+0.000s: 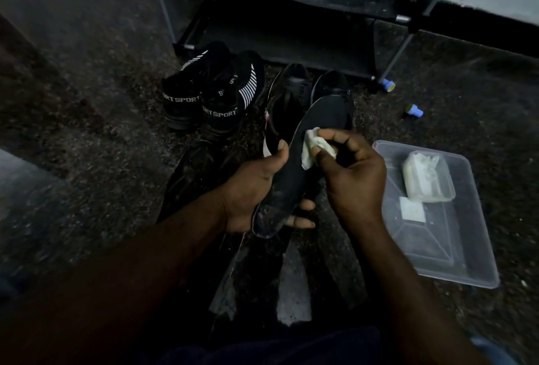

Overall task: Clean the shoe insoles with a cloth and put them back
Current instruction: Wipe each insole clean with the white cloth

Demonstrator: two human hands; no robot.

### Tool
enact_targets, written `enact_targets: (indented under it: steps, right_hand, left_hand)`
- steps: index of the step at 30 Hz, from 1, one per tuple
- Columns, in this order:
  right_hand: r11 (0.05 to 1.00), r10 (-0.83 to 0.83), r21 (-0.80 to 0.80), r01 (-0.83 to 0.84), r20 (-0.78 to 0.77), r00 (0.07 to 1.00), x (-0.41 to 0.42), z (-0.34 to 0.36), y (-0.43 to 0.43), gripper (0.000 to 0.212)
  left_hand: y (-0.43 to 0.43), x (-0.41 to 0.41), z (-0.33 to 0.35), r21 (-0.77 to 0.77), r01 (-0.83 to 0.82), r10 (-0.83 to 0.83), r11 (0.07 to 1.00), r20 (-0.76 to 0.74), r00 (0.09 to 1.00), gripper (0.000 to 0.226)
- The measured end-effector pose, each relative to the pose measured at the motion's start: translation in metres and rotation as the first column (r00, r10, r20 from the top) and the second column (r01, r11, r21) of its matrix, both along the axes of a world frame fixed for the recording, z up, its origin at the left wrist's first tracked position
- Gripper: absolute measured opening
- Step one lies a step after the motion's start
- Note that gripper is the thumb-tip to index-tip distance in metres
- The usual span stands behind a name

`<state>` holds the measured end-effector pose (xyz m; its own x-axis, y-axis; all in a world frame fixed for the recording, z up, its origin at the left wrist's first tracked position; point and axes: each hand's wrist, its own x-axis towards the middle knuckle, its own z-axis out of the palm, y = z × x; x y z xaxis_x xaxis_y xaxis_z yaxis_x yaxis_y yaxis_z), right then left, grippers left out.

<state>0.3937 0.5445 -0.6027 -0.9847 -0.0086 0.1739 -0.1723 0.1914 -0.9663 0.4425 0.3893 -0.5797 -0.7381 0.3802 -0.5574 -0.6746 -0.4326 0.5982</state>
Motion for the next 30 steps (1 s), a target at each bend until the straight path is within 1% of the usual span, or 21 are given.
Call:
enact_targets:
  steps: [3, 7, 9, 12, 13, 15, 17, 18, 20, 22, 24, 27, 29, 30]
  right_hand:
    - [0.986, -0.001, 0.164, 0.012, -0.067, 0.998, 0.005, -0.002, -0.004, 0.023]
    - [0.971, 0.04, 0.239, -0.011, -0.115, 0.993, 0.011, -0.001, -0.008, 0.022]
    - [0.959, 0.096, 0.276, -0.064, -0.104, 0.99, 0.014, 0.0, -0.011, 0.024]
    - [0.924, 0.187, 0.362, -0.125, -0.141, 0.972, 0.017, 0.003, -0.012, 0.027]
    - [0.92, 0.179, 0.378, -0.106, -0.162, 0.97, 0.016, 0.004, -0.011, 0.027]
    - [0.928, 0.079, 0.372, -0.004, -0.187, 0.979, 0.013, 0.003, -0.006, 0.024]
    - [0.942, -0.043, 0.325, 0.088, -0.144, 0.989, 0.007, 0.003, 0.0, 0.024]
    - [0.947, -0.078, 0.303, 0.11, -0.115, 0.99, 0.004, 0.003, 0.002, 0.024]
    - [0.955, -0.094, 0.274, 0.114, -0.085, 0.992, 0.005, 0.003, 0.002, 0.027]
    - [0.96, -0.048, 0.272, 0.073, -0.097, 0.994, 0.012, 0.006, -0.003, 0.029]
    - [0.957, 0.047, 0.291, -0.007, -0.129, 0.991, 0.016, 0.007, -0.009, 0.023]
    - [0.903, 0.203, 0.415, -0.116, -0.171, 0.964, 0.015, 0.008, -0.01, 0.022]
    - [0.861, 0.288, 0.463, -0.21, -0.104, 0.952, 0.011, 0.006, -0.006, 0.021]
    - [0.859, 0.308, 0.445, -0.252, -0.058, 0.95, 0.01, 0.005, -0.003, 0.021]
  left_hand:
    - [0.002, 0.001, -0.002, 0.017, 0.025, -0.025, 1.0, -0.012, 1.0, 0.073]
    - [-0.001, 0.001, -0.004, 0.011, 0.032, -0.031, 0.999, -0.037, 0.999, 0.075]
    - [-0.004, -0.002, -0.005, -0.002, 0.008, -0.008, 1.0, -0.04, 0.999, 0.071]
    - [-0.009, -0.005, -0.008, 0.002, -0.027, 0.027, 1.0, -0.067, 0.997, 0.067]
    - [-0.009, -0.006, -0.009, 0.003, -0.021, 0.021, 1.0, -0.085, 0.996, 0.067]
    - [-0.007, -0.005, -0.008, -0.016, 0.003, -0.004, 1.0, -0.102, 0.995, 0.066]
    - [-0.003, -0.003, -0.008, -0.038, 0.035, -0.039, 0.999, -0.103, 0.994, 0.068]
    - [-0.001, -0.002, -0.008, -0.043, 0.051, -0.056, 0.998, -0.101, 0.993, 0.069]
    - [0.002, -0.001, -0.01, -0.054, 0.069, -0.074, 0.996, -0.088, 0.993, 0.069]
    - [0.003, -0.001, -0.01, -0.064, 0.057, -0.062, 0.996, -0.066, 0.996, 0.068]
    - [0.0, -0.004, -0.013, -0.073, 0.01, -0.014, 0.997, -0.061, 0.998, 0.068]
    - [-0.008, -0.008, -0.013, -0.083, -0.023, 0.016, 0.996, -0.076, 0.997, 0.068]
    - [-0.009, -0.008, -0.009, -0.078, -0.047, 0.042, 0.996, -0.061, 0.997, 0.061]
    - [-0.008, -0.008, -0.007, -0.072, -0.075, 0.071, 0.995, -0.063, 0.996, 0.053]
